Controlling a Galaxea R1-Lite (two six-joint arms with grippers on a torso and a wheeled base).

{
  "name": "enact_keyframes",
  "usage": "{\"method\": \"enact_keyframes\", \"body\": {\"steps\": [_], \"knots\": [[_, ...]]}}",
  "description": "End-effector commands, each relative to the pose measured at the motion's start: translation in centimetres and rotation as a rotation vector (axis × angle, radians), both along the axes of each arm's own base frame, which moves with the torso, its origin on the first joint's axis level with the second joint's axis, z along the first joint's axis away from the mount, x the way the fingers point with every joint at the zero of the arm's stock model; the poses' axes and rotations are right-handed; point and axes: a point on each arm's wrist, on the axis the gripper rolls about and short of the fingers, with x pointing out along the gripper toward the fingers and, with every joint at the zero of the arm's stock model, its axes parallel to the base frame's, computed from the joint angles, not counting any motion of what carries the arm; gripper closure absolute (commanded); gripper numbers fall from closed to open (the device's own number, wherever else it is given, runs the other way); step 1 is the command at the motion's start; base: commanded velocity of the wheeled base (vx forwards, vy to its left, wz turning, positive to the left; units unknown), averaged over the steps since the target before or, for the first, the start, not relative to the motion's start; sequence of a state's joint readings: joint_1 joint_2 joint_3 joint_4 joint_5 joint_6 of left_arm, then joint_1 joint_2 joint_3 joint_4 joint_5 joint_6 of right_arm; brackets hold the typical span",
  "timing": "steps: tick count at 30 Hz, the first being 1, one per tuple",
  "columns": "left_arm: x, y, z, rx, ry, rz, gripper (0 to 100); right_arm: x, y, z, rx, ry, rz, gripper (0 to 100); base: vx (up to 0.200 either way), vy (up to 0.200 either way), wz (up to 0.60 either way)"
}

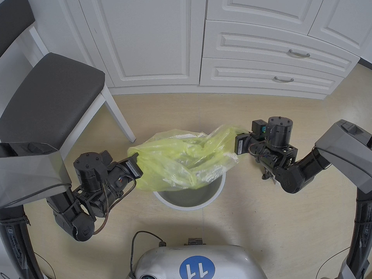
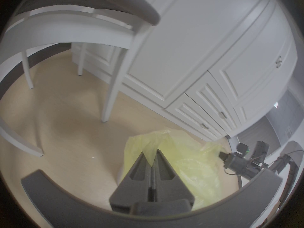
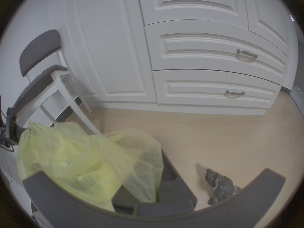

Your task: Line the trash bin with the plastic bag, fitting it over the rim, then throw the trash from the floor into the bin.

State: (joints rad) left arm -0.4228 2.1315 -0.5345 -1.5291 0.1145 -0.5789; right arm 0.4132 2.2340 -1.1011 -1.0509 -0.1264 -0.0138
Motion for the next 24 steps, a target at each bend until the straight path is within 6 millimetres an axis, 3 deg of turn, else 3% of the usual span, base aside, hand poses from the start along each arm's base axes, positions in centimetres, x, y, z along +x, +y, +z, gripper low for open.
{"method": "enact_keyframes", "body": {"steps": [1,5,13,18,24], "knots": [[-0.1,2.1,-0.5,0.002,0.037,0.067,100,0.5,-1.3,1.3,0.021,-0.028,-0.019,100,0.0,0.0,0.0],[-0.7,2.2,1.3,-0.011,-0.012,0.052,100,0.5,-1.0,0.4,0.009,-0.004,0.003,100,0.0,0.0,0.0],[-2.2,3.2,2.5,0.028,-0.039,0.051,100,0.1,-1.3,-0.8,-0.039,0.072,0.003,100,0.0,0.0,0.0],[-4.1,3.3,2.5,0.077,-0.023,-0.038,100,-0.2,-2.7,-1.3,-0.076,0.098,0.027,100,0.0,0.0,0.0],[-4.5,3.6,1.7,0.15,-0.002,-0.041,100,-0.1,-4.4,-2.2,-0.142,0.165,0.033,100,0.0,0.0,0.0]]}}
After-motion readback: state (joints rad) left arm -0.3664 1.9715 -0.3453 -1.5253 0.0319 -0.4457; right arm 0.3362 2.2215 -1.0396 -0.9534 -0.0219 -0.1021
